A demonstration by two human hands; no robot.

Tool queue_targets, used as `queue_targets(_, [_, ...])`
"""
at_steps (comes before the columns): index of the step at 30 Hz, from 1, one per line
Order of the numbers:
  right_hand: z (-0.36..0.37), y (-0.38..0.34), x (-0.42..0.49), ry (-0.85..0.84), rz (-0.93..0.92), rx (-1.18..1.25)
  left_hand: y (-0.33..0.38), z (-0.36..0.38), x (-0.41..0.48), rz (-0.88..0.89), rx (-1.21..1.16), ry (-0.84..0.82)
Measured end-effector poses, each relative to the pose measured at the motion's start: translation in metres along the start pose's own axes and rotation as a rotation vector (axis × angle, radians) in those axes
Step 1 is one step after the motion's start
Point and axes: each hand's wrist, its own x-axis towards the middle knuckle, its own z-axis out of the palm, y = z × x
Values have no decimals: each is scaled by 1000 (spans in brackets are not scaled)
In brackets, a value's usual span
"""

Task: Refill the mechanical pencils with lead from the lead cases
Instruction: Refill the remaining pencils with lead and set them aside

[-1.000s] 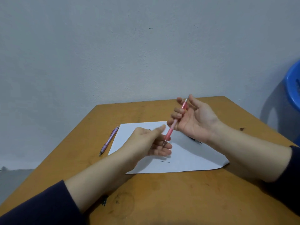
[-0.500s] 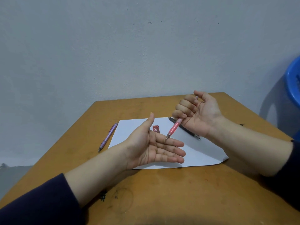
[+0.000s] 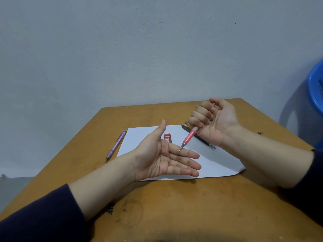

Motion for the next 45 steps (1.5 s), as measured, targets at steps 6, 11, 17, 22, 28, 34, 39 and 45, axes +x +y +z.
queue_targets(6, [0,0,0,18,-12,22,0,1,-1,-1,-5,-8])
queue_targets(11, [0,0,0,32,-16,14,0,1,-1,-5,-6,-11])
queue_targets(17, [0,0,1,20,-16,17,0,0,-1,-6,-4,-17])
queue_targets(22, [0,-1,1,10,-13,23,0,-1,-1,-7,-12,-14])
queue_targets(28, [1,-1,2,22,-7,25,1,-1,-1,-11,-20,-5])
queue_targets(34, [3,0,3,-2,15,29,1,-2,0,37,5,40])
queue_targets(39, [7,2,2,-19,8,-21,-1,-2,1,162,84,174])
queue_targets(45, [8,5,4,16,1,-183,-3,-1,4,256,146,273])
